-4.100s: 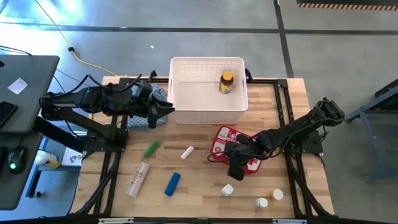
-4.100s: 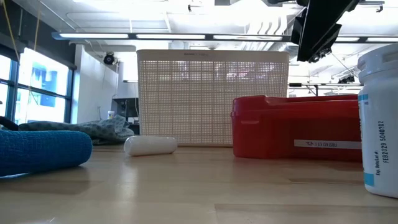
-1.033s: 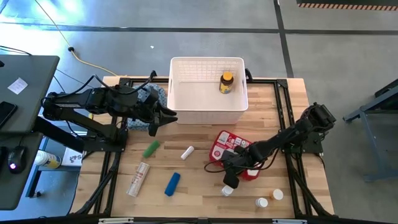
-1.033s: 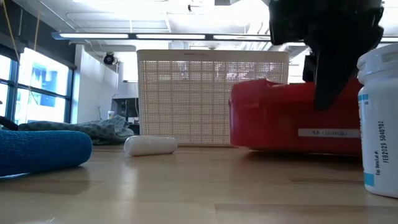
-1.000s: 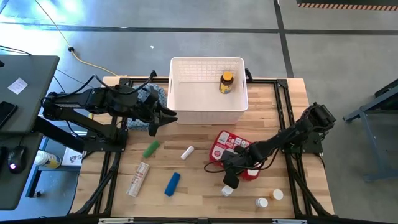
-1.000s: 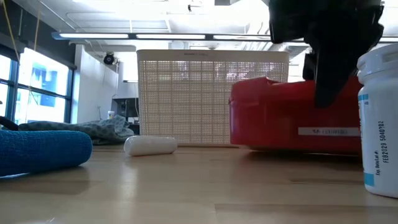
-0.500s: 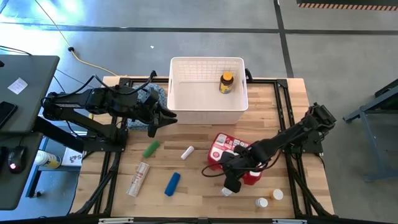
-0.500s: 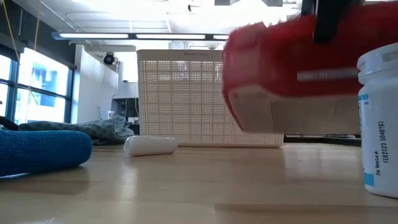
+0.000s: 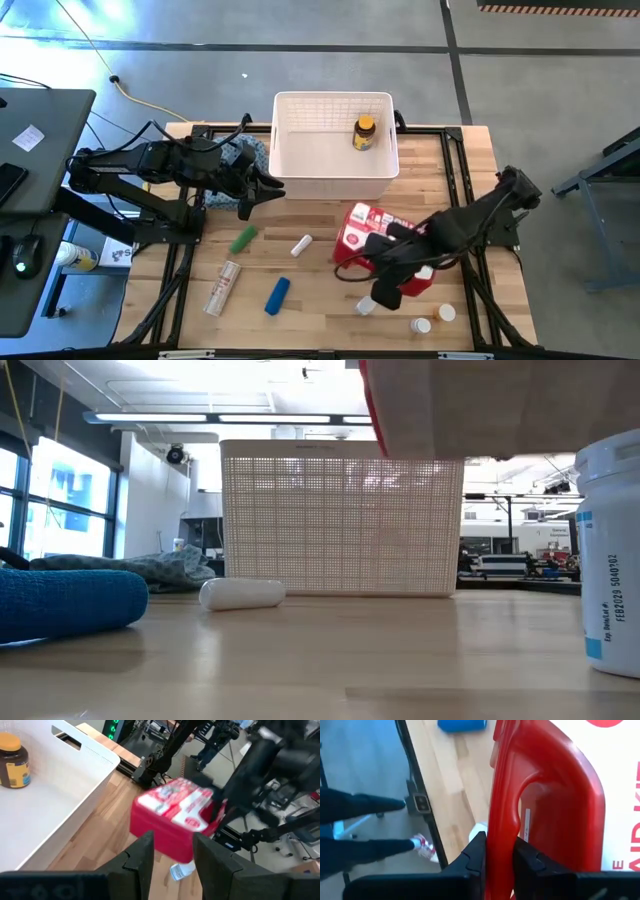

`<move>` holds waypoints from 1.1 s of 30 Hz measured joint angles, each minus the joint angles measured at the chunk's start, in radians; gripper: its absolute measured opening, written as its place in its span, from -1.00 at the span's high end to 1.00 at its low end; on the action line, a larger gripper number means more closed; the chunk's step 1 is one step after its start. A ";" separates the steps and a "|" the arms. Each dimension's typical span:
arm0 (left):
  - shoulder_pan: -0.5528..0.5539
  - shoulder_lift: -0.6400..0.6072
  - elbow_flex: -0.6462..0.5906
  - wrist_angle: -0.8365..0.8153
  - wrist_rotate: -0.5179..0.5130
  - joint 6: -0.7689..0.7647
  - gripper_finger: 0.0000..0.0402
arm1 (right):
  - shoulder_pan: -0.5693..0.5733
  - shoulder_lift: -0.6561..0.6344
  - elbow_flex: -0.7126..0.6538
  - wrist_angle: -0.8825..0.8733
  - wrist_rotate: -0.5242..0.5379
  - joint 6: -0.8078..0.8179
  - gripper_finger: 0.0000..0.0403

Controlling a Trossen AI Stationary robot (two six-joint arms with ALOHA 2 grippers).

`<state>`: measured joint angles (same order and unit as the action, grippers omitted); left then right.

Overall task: Pick & place medical supplies in basket/bin
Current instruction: Put the red first aid kit into the white bin

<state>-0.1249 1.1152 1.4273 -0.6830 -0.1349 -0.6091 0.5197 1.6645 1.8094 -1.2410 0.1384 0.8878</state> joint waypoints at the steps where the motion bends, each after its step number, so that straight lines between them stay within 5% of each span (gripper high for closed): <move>1: 0.000 0.000 0.000 0.000 0.000 0.000 0.15 | -0.001 0.000 0.034 -0.023 0.018 -0.010 0.77; 15: 0.000 0.000 0.000 0.000 -0.005 0.021 0.15 | -0.139 -0.002 0.272 -0.006 0.183 -0.315 0.77; 33: 0.000 -0.056 -0.001 0.270 -0.150 0.174 0.15 | -0.457 -0.001 0.272 0.273 0.092 -0.901 0.77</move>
<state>-0.1249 1.0591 1.4267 -0.4135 -0.2848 -0.4353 0.0624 1.6630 2.0811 -0.9680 0.2299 -0.0134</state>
